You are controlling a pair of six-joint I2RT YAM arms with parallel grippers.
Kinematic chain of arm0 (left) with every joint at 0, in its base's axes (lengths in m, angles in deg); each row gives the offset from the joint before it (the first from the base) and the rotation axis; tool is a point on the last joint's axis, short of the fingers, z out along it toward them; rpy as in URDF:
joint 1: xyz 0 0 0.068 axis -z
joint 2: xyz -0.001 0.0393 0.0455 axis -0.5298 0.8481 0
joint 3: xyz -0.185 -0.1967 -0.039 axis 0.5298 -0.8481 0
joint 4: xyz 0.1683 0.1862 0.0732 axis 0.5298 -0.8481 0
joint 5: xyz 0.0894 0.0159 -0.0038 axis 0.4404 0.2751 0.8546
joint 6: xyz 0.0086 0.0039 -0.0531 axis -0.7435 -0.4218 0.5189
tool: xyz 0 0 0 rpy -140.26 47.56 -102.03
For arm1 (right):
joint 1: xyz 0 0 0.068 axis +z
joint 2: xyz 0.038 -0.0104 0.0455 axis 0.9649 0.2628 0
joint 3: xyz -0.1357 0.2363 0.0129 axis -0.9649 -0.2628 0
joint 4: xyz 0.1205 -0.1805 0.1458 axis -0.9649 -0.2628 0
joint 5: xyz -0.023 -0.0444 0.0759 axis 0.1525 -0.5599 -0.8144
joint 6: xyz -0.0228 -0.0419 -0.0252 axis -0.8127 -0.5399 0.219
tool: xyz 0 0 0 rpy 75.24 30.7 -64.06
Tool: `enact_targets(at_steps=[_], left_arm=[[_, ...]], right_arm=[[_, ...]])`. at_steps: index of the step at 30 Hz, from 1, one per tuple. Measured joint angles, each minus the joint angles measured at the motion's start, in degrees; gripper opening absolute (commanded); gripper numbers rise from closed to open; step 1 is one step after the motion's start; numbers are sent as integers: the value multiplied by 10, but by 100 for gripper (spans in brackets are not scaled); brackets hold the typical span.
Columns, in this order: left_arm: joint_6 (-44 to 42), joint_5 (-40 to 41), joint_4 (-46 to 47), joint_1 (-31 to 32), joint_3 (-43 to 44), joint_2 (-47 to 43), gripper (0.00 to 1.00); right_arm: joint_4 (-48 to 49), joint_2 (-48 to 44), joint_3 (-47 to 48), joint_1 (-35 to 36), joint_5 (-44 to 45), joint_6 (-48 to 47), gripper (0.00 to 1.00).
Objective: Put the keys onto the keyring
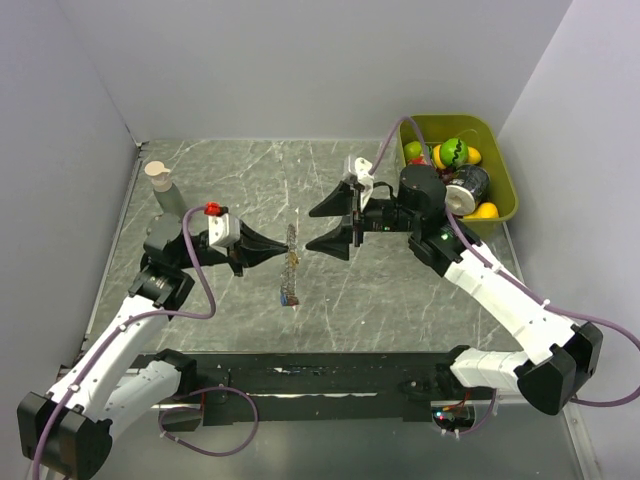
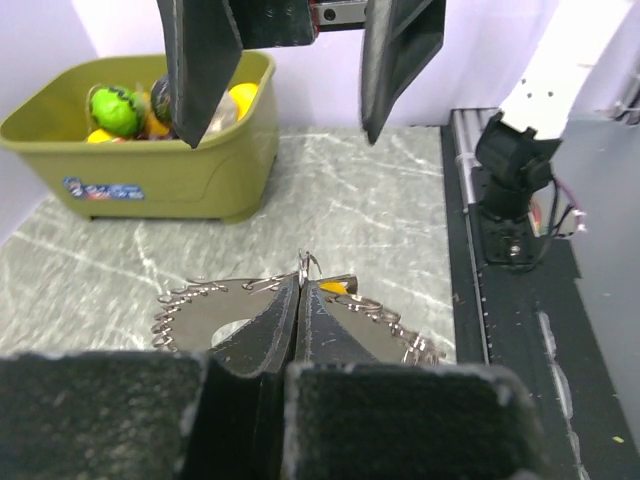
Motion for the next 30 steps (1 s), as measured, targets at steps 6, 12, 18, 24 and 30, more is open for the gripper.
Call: enact_targets(at_steps=[6, 12, 18, 24, 30], left_arm=[[35, -22, 44, 3, -5, 1, 1], [63, -27, 87, 13, -5, 6, 1], [84, -26, 117, 27, -5, 18, 1], [91, -20, 136, 33, -5, 22, 1], [98, -14, 147, 34, -5, 25, 1]], right_arm=[[41, 8, 0, 0, -71, 20, 67], [57, 30, 2, 1, -105, 50, 47], [65, 42, 2, 5, -112, 74, 47], [65, 42, 2, 9, -112, 79, 49], [60, 43, 2, 14, -106, 77, 37]])
